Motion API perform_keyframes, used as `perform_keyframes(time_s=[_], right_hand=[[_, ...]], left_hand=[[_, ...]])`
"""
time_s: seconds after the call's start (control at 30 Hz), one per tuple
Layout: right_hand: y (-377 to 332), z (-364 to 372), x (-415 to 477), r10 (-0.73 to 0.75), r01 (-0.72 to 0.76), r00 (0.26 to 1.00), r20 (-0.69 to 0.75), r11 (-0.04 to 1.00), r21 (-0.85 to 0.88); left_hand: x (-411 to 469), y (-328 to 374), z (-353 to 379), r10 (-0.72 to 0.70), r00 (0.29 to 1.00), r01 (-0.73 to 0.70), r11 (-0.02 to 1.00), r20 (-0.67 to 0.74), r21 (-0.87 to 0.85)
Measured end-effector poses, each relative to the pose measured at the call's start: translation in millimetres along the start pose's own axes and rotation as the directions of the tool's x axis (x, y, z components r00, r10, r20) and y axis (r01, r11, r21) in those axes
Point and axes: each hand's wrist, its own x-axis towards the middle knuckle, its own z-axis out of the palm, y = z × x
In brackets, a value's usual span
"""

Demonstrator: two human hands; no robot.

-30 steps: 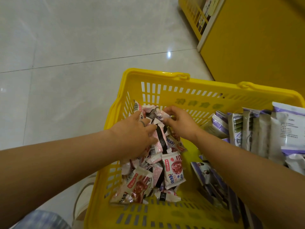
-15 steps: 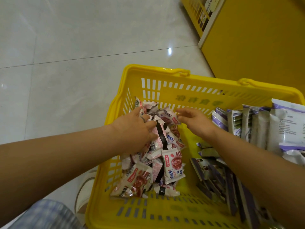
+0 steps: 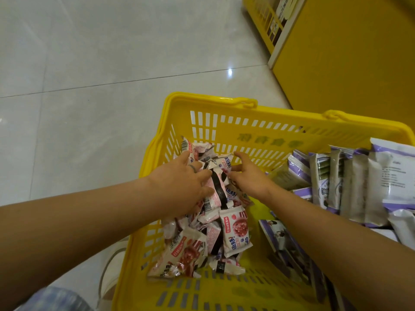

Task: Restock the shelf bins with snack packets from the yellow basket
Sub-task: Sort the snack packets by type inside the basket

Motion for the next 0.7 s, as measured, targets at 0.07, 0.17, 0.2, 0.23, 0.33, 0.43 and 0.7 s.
perform_keyframes(time_s=[0.07,0.17,0.2,0.23,0.33,0.43,0.7], right_hand=[[5,5,-2,-0.034,0.034,0.999,-0.01,0.999,-0.009],[10,4,-4,0.0,0.004,0.998,0.056,0.998,-0.065],[8,1,-4,0.026,-0.018,0.996,0.087,0.996,-0.091],[5,-4,-3,0.045,-0.032,0.993,0.113,0.993,-0.115],[-3,-16,-2,0.096,-0.076,0.981,0.167,0.99,-0.119],[-7,-20,-7,0.123,-0.105,0.985,0.125,0.984,-0.142],[0,-21,-56,0.494,-0.401,0.817,0.299,0.858,-0.321]], left_hand=[[0,0,0,0.003,1.0,-0.003,1.0,-0.005,0.002],[-1,1,-1,0.003,1.0,-0.003,1.0,0.0,-0.003],[-1,1,-1,0.003,1.0,-0.003,1.0,-0.001,-0.001],[-1,1,-1,0.003,1.0,-0.003,1.0,-0.003,0.001],[-1,1,-1,-0.003,1.0,0.003,1.0,-0.004,-0.003],[-1,1,0,-0.006,1.0,0.006,1.0,-0.005,-0.004],[-3,2,-3,-0.006,1.0,0.006,0.999,0.001,0.039]])
